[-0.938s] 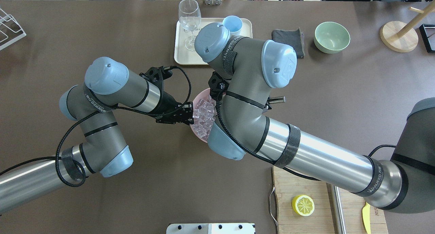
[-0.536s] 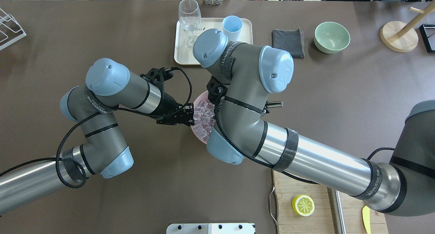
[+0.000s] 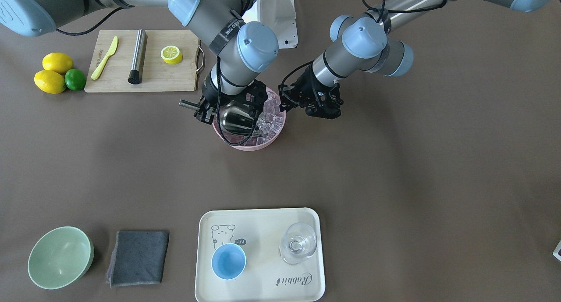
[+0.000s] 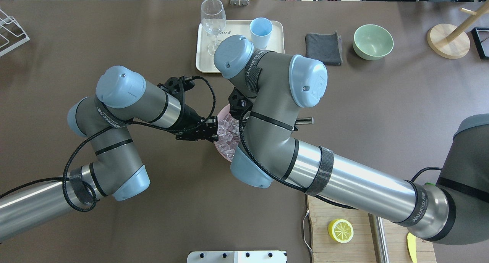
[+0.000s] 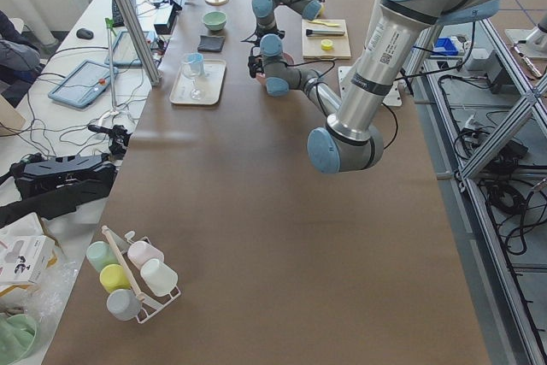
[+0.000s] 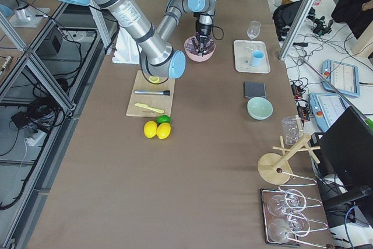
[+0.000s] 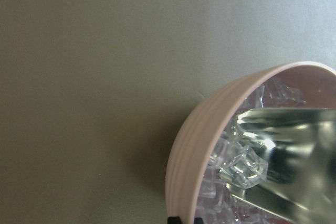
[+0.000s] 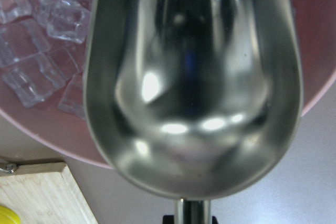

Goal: Put ice in cup with scoop
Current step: 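Drag the scoop through the ice and lift it out with the right gripper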

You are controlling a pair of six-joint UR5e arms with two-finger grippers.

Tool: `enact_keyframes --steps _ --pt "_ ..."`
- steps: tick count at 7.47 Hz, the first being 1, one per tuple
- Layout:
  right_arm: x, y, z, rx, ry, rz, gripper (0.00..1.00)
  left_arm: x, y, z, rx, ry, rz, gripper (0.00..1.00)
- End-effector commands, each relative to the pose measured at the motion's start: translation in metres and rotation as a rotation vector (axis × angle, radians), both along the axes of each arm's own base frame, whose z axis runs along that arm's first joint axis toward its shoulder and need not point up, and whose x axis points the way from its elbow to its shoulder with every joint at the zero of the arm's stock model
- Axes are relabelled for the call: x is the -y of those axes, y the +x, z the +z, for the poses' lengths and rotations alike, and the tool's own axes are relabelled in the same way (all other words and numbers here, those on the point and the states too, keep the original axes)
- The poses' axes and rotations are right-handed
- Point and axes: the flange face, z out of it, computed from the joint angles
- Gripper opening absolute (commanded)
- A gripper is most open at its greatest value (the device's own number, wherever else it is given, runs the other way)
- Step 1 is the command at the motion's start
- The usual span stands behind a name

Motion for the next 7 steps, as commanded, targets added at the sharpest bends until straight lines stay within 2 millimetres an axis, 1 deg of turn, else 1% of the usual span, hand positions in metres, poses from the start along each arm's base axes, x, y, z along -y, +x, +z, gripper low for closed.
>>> enact_keyframes --steps 1,3,4,5,6,7 --pt "-0.001 -0.001 -0.005 0.044 0.014 0.000 0.00 0.000 0.000 0.000 0.001 -0.001 0.000 0.18" --pt "-0.004 0.003 0.001 0.085 0.020 0.068 0.00 0.000 0.001 0.001 0.003 0.000 0.001 0.18" --pt "-0.008 0.010 0.006 0.093 0.025 0.068 0.00 0.000 0.001 0.000 0.001 0.001 0.001 0.18" --pt "-0.014 0.020 0.014 0.102 0.029 0.071 0.00 0.000 0.001 0.000 0.001 0.001 0.001 0.18" --pt "-0.020 0.030 0.019 0.113 0.034 0.072 0.00 0.000 0.001 0.000 0.001 0.001 0.001 0.18" --pt "-0.024 0.036 0.019 0.125 0.040 0.072 0.00 0.000 0.001 0.000 0.001 0.001 0.001 0.18"
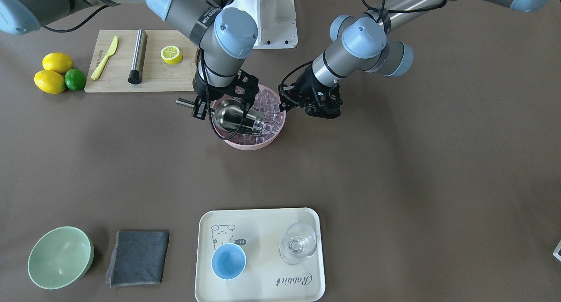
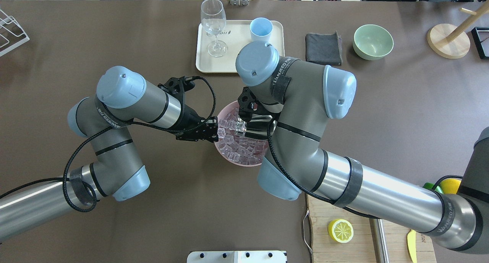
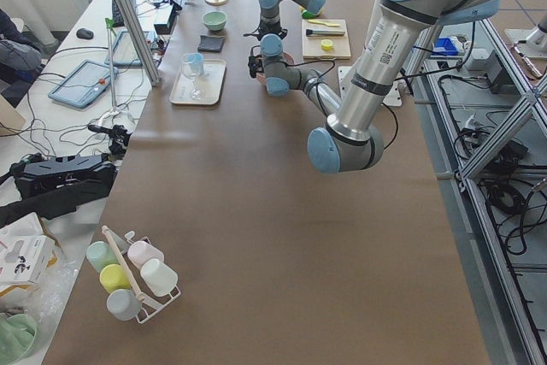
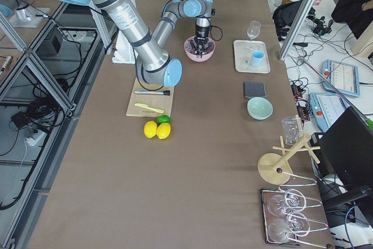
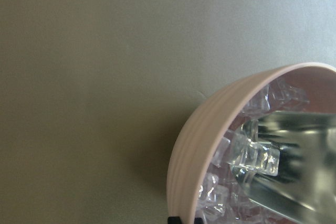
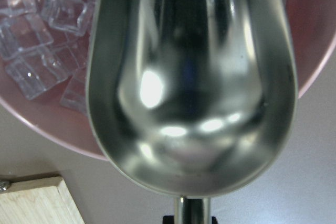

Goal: Put ice in cup with scoop
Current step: 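Drag the scoop through the ice and lift it out with the right gripper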

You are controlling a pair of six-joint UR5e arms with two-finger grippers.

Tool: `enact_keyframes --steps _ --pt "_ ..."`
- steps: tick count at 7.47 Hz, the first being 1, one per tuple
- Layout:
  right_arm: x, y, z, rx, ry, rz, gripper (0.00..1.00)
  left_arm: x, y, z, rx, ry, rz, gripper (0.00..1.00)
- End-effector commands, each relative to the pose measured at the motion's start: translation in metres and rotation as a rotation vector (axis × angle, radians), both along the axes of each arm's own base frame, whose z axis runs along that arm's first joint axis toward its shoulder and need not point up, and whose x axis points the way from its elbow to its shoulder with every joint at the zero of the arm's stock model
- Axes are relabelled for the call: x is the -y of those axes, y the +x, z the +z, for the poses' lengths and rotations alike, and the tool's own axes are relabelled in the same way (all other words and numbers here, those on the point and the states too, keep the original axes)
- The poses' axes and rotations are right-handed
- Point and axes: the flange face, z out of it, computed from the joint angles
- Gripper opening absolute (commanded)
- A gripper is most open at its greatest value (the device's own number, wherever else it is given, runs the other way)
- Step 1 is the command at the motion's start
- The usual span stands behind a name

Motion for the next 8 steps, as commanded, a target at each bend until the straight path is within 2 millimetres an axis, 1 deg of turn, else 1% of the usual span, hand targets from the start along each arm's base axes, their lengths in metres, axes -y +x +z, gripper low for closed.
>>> enact_keyframes --steps 1,3,4,5,7,8 --pt "-0.012 0.013 0.005 0.058 -0.002 -0.003 0.00 -0.001 0.001 0.000 0.000 0.000 0.001 0.18" --pt "-0.014 0.014 0.007 0.096 0.003 -0.003 0.00 -0.002 0.002 0.000 0.001 -0.001 0.004 0.18" --pt "-0.018 0.018 0.005 0.130 0.002 -0.001 0.00 -0.002 0.002 0.000 0.001 -0.001 0.004 0.18" --pt "-0.021 0.022 0.003 0.165 -0.007 0.044 0.00 -0.002 0.002 0.000 0.001 -0.001 0.004 0.18" --pt "-0.028 0.025 0.003 0.244 -0.025 0.076 0.00 -0.002 0.002 0.002 0.004 -0.002 0.004 0.18" --pt "-0.027 0.024 0.003 0.281 -0.023 0.099 0.00 -0.002 0.002 0.000 0.001 -0.001 0.004 0.18"
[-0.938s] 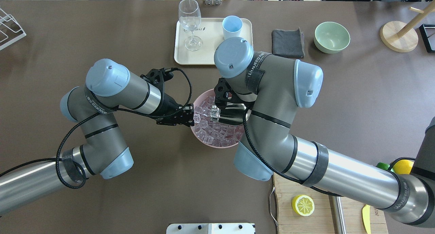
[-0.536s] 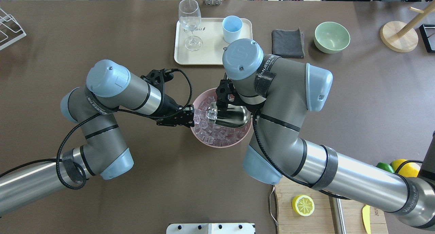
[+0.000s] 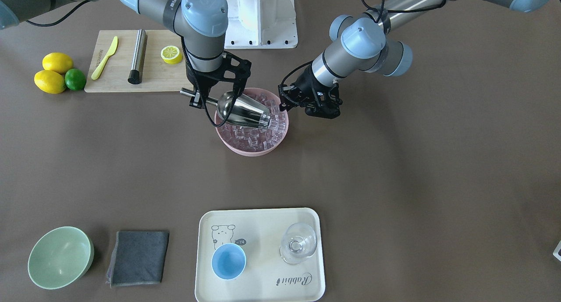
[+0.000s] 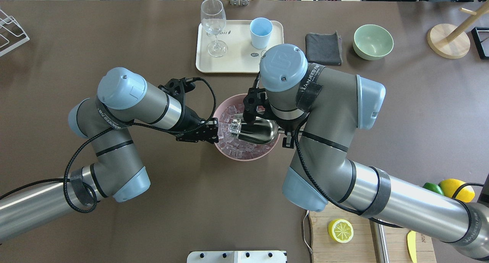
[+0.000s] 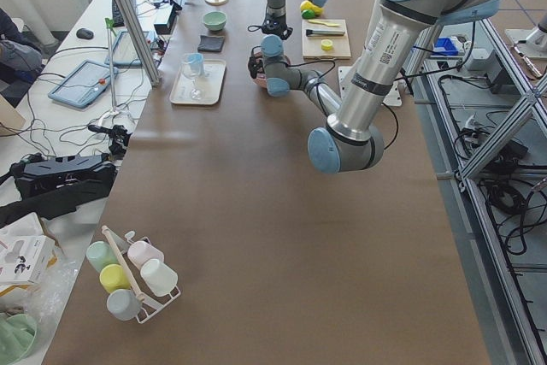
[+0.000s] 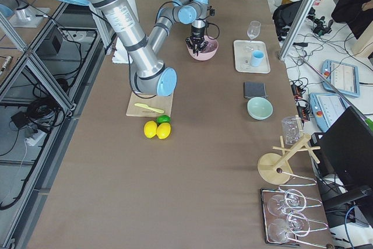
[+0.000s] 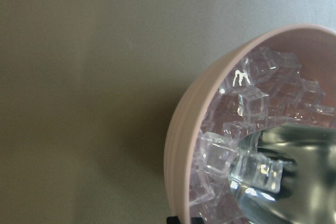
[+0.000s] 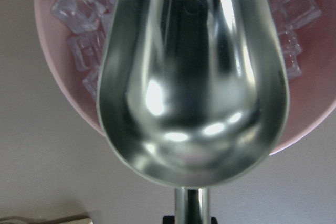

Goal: Put ice in cup with scoop
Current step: 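Drag the scoop through the ice and lift it out with the right gripper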

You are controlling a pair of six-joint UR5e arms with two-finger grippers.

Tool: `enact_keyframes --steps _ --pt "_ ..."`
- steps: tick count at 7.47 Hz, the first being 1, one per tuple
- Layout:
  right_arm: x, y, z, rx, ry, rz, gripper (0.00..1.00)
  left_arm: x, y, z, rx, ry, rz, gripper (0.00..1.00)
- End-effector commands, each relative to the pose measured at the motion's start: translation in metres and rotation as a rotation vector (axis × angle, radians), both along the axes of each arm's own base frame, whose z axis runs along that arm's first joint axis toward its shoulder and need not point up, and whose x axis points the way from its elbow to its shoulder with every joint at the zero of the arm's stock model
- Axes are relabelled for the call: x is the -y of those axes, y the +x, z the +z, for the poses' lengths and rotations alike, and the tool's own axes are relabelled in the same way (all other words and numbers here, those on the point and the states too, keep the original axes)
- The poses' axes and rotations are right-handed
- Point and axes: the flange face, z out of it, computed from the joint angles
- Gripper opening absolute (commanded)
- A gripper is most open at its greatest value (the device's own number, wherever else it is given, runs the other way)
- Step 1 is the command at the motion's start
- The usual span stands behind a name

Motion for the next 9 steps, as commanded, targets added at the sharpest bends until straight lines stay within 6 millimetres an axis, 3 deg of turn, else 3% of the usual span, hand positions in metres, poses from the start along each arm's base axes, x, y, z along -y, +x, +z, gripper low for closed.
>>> enact_keyframes --steps 1,5,9 --pt "-0.003 0.001 -0.001 0.088 -0.016 0.050 0.00 0.000 0.000 0.000 -0.001 0.000 0.000 0.18" --pt "-0.006 0.001 0.004 0.164 -0.025 0.072 0.00 -0.001 0.000 0.000 -0.001 0.000 0.002 0.18" --pt "-0.018 0.019 0.011 0.243 -0.017 0.098 0.00 -0.004 0.000 0.003 0.003 0.001 0.006 0.18"
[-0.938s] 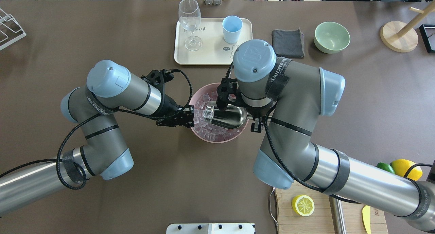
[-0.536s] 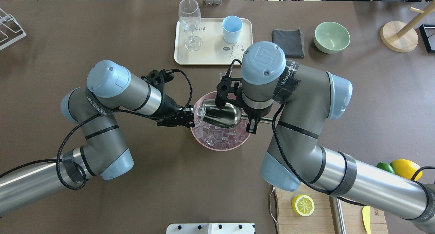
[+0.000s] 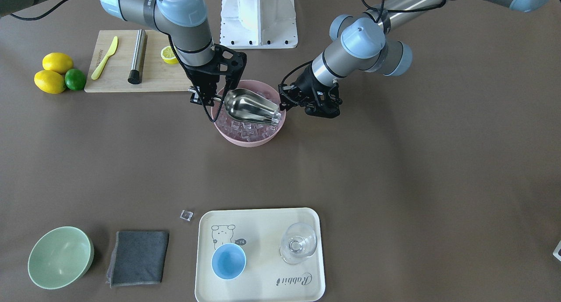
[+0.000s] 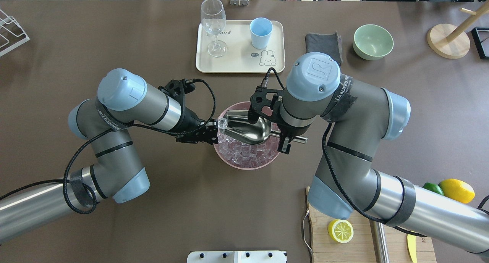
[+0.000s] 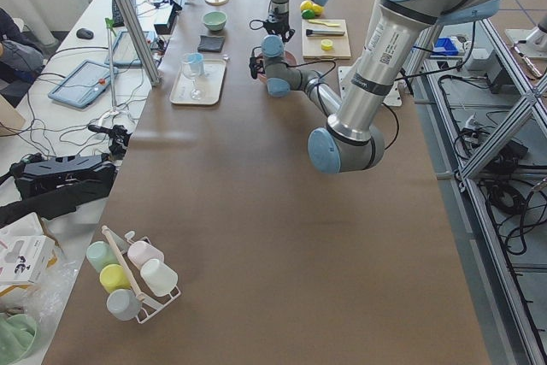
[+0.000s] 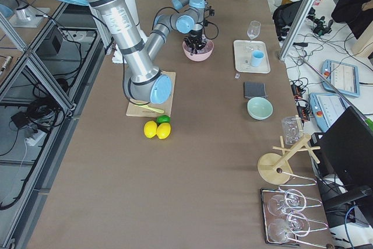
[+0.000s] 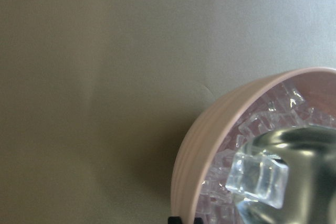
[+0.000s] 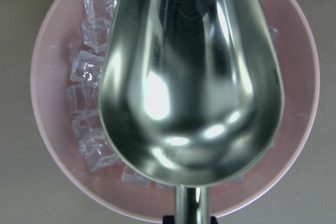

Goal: Put ice in cup with scoop
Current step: 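Drag the scoop through the ice and lift it out with the right gripper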

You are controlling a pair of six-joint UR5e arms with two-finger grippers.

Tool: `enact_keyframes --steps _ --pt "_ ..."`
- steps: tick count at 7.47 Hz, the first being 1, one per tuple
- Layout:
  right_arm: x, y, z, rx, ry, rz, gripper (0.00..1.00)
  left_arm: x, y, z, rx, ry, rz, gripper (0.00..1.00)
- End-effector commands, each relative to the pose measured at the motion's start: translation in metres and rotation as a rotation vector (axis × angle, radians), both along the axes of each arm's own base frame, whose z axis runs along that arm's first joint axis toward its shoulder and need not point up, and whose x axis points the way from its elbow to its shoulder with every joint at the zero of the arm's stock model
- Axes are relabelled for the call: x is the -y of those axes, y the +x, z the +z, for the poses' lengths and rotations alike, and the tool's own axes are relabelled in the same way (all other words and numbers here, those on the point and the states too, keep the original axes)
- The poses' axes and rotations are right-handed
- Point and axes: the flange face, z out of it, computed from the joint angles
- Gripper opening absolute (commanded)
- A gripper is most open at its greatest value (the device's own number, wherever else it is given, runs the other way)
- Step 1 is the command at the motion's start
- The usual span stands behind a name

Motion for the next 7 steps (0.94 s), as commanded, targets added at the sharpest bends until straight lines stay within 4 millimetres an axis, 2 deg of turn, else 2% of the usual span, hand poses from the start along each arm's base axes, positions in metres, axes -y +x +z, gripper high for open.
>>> enact_keyframes --steps 1,3,5,7 --pt "-0.008 0.012 -0.001 0.080 -0.026 0.066 0.00 -0.002 -0.001 0.003 0.002 0.001 0.002 0.18" --pt "-0.012 0.021 0.003 0.138 -0.010 0.093 0.00 -0.003 -0.002 0.002 0.001 0.003 0.003 0.18" --pt "-0.014 0.029 0.019 0.202 0.000 0.137 0.00 -0.003 -0.002 0.002 0.001 0.003 0.003 0.18" --pt "-0.014 0.033 0.015 0.290 -0.015 0.207 0.00 -0.003 -0.002 0.002 0.001 0.003 0.003 0.18"
